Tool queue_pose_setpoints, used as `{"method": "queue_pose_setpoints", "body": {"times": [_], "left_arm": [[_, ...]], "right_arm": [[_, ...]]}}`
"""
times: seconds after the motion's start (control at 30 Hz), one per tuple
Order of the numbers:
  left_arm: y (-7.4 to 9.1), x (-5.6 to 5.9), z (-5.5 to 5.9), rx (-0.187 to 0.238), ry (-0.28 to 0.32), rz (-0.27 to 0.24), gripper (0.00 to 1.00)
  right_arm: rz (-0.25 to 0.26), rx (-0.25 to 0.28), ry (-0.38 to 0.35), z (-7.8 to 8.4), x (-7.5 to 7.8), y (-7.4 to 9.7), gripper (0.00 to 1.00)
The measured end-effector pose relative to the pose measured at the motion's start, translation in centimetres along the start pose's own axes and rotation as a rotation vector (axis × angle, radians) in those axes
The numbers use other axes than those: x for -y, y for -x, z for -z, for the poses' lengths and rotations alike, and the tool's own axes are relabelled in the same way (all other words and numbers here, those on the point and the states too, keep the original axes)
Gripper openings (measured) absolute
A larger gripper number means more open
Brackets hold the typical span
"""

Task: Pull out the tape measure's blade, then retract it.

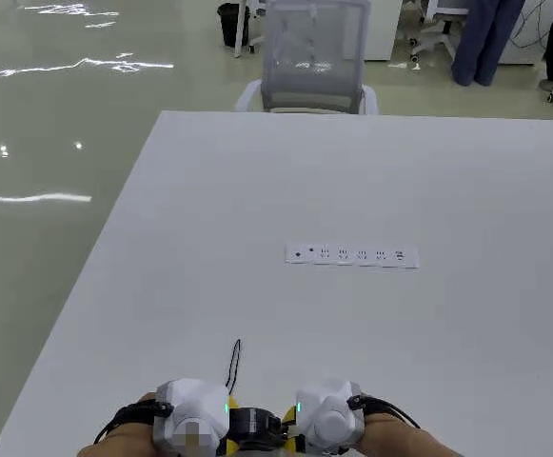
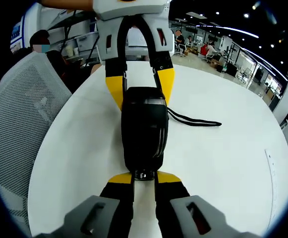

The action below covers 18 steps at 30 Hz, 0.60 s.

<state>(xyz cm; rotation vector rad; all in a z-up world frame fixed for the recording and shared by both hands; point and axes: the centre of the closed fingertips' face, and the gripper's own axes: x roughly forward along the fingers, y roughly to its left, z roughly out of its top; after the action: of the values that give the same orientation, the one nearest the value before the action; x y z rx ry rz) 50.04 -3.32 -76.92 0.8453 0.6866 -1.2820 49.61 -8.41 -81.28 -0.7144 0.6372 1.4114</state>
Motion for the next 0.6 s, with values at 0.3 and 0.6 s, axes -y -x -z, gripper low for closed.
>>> {"method": "queue_pose_setpoints", "body": {"times": [0.3, 0.6], "left_arm": [[0.07, 0.11, 0.14, -0.006, -0.008, 0.006, 0.23], [0.18, 0.14, 0.28, -0.005, -0.007, 0.006, 0.24]], "right_arm": [[0.008, -0.002, 0.003, -0.11, -0.2, -0.01, 0.14], [0.015, -0.014, 0.012, 0.02, -0.19, -0.02, 0.15]]}}
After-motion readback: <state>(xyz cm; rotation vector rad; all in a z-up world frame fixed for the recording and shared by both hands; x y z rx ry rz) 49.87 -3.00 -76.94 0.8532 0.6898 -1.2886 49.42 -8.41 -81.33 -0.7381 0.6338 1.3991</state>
